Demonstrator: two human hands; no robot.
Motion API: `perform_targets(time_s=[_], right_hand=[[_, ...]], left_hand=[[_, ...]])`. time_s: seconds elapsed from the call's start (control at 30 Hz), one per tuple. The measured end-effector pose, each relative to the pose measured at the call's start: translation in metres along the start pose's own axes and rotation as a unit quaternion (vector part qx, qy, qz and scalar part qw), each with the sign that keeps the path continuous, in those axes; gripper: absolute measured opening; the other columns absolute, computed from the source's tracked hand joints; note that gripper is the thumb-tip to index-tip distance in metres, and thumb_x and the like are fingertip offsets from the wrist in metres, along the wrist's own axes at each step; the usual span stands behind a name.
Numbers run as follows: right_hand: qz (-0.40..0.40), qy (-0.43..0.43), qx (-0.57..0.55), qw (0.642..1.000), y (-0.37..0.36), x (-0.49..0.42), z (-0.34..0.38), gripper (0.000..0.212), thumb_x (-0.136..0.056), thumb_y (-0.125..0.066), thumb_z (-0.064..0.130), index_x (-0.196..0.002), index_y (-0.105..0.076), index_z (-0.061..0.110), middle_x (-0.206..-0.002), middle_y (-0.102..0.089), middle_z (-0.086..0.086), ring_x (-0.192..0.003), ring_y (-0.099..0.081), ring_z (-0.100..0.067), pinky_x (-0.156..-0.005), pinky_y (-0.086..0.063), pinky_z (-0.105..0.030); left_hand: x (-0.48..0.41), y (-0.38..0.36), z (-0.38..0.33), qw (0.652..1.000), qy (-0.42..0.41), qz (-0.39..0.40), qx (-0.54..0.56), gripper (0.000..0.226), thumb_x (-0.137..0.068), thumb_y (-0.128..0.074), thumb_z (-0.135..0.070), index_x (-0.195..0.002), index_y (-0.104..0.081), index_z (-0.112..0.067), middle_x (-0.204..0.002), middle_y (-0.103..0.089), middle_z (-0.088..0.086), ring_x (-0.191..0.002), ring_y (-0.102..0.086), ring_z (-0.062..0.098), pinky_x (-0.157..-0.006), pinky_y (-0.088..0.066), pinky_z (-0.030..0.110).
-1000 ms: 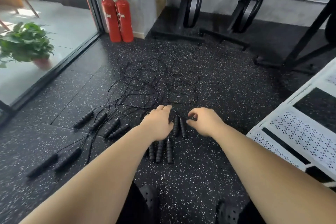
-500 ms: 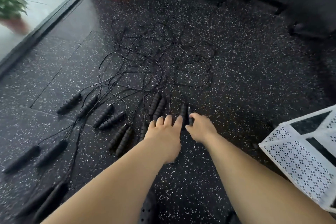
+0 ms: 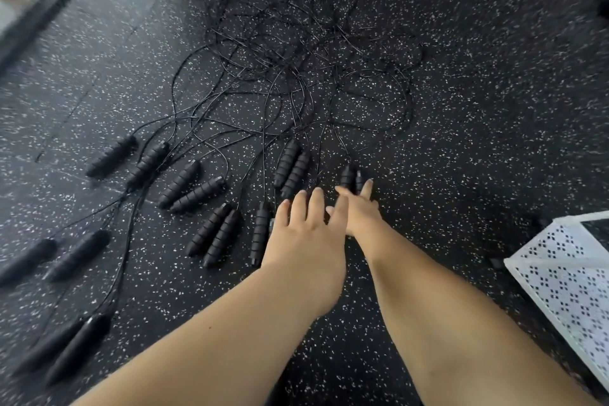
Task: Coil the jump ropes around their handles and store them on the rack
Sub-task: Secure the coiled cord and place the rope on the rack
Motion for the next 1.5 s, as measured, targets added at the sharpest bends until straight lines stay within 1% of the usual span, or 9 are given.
perform_targets(time_s=[0.1, 0.23, 0.4, 0.53, 0.83, 1.03, 1.2, 1.33, 1.5], right_hand=[[-0.005, 0.009, -0.006, 1.000, -0.006, -0.011, -0.006, 0.059, -0.104, -0.062, 0.046, -0.156, -0.036, 0.055, -0.173, 0.022, -0.008, -0.146, -0.031, -0.040, -0.111, -0.046, -0.053], [-0.085, 0.009, 0.035, 0.996, -0.008, -0.011, -0.025, 0.040, -0.102, -0.066, 0.043, -0.137, -0.046, 0.041, -0.156, -0.018, -0.010, -0.123, -0.044, -0.034, -0.095, -0.056, -0.049], [-0.121, -0.042, 0.086, 0.988, -0.013, -0.010, -0.053, 0.063, -0.096, -0.076, 0.030, -0.146, -0.039, 0.034, -0.146, -0.029, -0.012, -0.117, -0.051, -0.033, -0.083, -0.058, -0.044], [-0.154, -0.095, -0.003, 0.984, -0.007, -0.008, -0.069, 0.067, -0.093, -0.081, 0.035, -0.139, -0.035, 0.015, -0.137, -0.044, -0.015, -0.116, -0.056, -0.033, -0.082, -0.060, -0.046], [-0.123, -0.193, -0.134, 0.964, -0.003, 0.026, -0.117, 0.076, -0.093, -0.079, 0.039, -0.145, -0.030, 0.014, -0.129, -0.059, -0.013, -0.100, -0.069, -0.032, -0.070, -0.053, -0.042], [0.022, -0.155, -0.489, 0.858, 0.064, 0.081, -0.115, 0.010, -0.095, -0.068, 0.017, -0.096, -0.063, 0.008, -0.066, -0.059, -0.006, -0.052, -0.051, -0.021, -0.051, -0.046, -0.030], [-0.175, 0.003, -0.396, 0.901, 0.228, 0.160, -0.096, 0.034, -0.098, -0.069, 0.025, -0.126, -0.051, 0.018, -0.096, -0.064, -0.008, -0.076, -0.060, -0.027, -0.060, -0.052, -0.036], [-0.202, -0.001, -0.353, 0.914, 0.257, 0.222, -0.103, 0.055, -0.097, -0.071, 0.030, -0.142, -0.047, 0.009, -0.114, -0.065, -0.014, -0.088, -0.062, -0.033, -0.075, -0.053, -0.043], [-0.195, -0.002, -0.448, 0.872, 0.241, 0.298, -0.109, 0.045, -0.097, -0.069, 0.026, -0.135, -0.050, 0.012, -0.104, -0.065, -0.014, -0.074, -0.060, -0.026, -0.064, -0.049, -0.037]], left_hand=[[0.000, -0.003, 0.003, 1.000, 0.002, 0.009, -0.002, 0.109, -0.100, -0.065, -0.037, -0.165, 0.022, -0.026, -0.176, 0.013, 0.011, -0.163, 0.009, 0.037, -0.132, 0.001, 0.052], [0.000, -0.003, 0.009, 0.999, 0.004, 0.032, 0.000, 0.099, -0.105, -0.057, -0.043, -0.166, 0.019, -0.026, -0.176, 0.012, 0.013, -0.163, 0.007, 0.037, -0.133, -0.004, 0.052], [0.001, 0.002, 0.001, 0.999, -0.005, 0.032, 0.015, 0.090, -0.108, -0.046, -0.049, -0.167, 0.016, -0.025, -0.176, 0.008, 0.012, -0.163, 0.004, 0.036, -0.133, -0.007, 0.051], [0.004, 0.001, -0.003, 0.999, -0.014, 0.039, 0.011, 0.088, -0.108, -0.044, -0.050, -0.168, 0.015, -0.025, -0.176, 0.008, 0.009, -0.163, 0.004, 0.035, -0.133, -0.007, 0.051], [0.006, 0.004, -0.009, 0.997, -0.020, 0.078, 0.008, 0.085, -0.107, -0.048, -0.052, -0.169, 0.004, -0.023, -0.175, -0.001, 0.009, -0.161, -0.009, 0.035, -0.132, -0.015, 0.049], [0.014, 0.030, -0.017, 0.994, -0.005, 0.094, 0.051, 0.076, -0.106, -0.053, -0.054, -0.166, -0.019, -0.023, -0.166, -0.025, 0.009, -0.151, -0.032, 0.034, -0.123, -0.035, 0.050], [0.025, 0.067, -0.026, 0.985, 0.017, 0.069, 0.156, 0.069, -0.107, -0.053, -0.053, -0.164, -0.031, -0.021, -0.164, -0.034, 0.010, -0.143, -0.048, 0.035, -0.117, -0.044, 0.048], [0.044, 0.098, -0.049, 0.960, 0.028, 0.029, 0.278, 0.061, -0.110, -0.051, -0.046, -0.164, -0.037, -0.021, -0.161, -0.046, 0.009, -0.131, -0.059, 0.028, -0.101, -0.046, 0.031], [0.069, 0.130, -0.086, 0.915, 0.014, 0.004, 0.402, 0.053, -0.111, -0.051, -0.036, -0.159, -0.043, -0.014, -0.137, -0.064, 0.000, -0.112, -0.066, 0.021, -0.098, -0.053, 0.032]])
Point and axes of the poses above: each hand's wrist, its own x-axis away from the middle knuckle, its own y-axis out of the back of the hand, z = x × y, the point moved 8 cm from there along -x, towards the middle knuckle
